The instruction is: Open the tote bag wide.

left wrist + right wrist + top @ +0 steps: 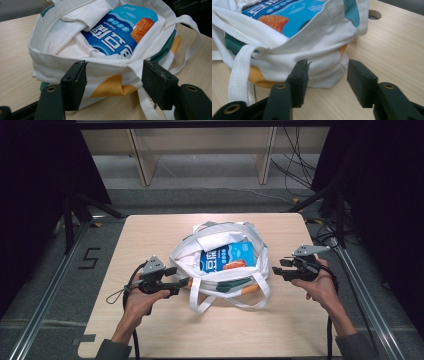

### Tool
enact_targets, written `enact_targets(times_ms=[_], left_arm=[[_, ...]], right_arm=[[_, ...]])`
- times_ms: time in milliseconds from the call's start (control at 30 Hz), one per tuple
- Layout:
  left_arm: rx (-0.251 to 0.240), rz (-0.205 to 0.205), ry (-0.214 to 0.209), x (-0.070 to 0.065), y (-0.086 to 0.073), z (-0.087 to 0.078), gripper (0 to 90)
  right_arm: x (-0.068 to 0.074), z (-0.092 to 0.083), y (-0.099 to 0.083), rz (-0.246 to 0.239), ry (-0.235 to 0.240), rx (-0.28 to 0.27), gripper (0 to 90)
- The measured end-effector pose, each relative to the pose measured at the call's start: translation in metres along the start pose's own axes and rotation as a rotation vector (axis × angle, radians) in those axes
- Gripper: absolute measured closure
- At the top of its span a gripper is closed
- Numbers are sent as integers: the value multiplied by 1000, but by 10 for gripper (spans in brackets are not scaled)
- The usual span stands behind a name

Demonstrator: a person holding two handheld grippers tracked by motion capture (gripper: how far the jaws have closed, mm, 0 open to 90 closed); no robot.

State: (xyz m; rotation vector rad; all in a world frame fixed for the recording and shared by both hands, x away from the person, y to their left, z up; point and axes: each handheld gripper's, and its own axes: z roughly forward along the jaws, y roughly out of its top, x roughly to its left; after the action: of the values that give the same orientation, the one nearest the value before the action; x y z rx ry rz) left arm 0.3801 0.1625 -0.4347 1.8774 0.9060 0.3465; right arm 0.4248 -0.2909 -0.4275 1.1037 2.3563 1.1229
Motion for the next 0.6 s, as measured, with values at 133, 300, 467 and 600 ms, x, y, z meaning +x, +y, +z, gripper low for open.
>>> enact_targets(times_ms=[133,300,467,600], left_arm=[[-10,12,-2,-1,-3,-2,306],[-16,2,-18,-2,-10,-3,262],[-20,-16,-23,-4,-15,-7,237],[-24,1,-24,-6,-18,-8,225]], right_arm=[[2,-1,-2,15,-9,-26,433],[3,-5,-4,36,-8,-10,393],[2,-6,-9,32,-22,-17,354],[5,-9,-11,34,-17,-27,344]])
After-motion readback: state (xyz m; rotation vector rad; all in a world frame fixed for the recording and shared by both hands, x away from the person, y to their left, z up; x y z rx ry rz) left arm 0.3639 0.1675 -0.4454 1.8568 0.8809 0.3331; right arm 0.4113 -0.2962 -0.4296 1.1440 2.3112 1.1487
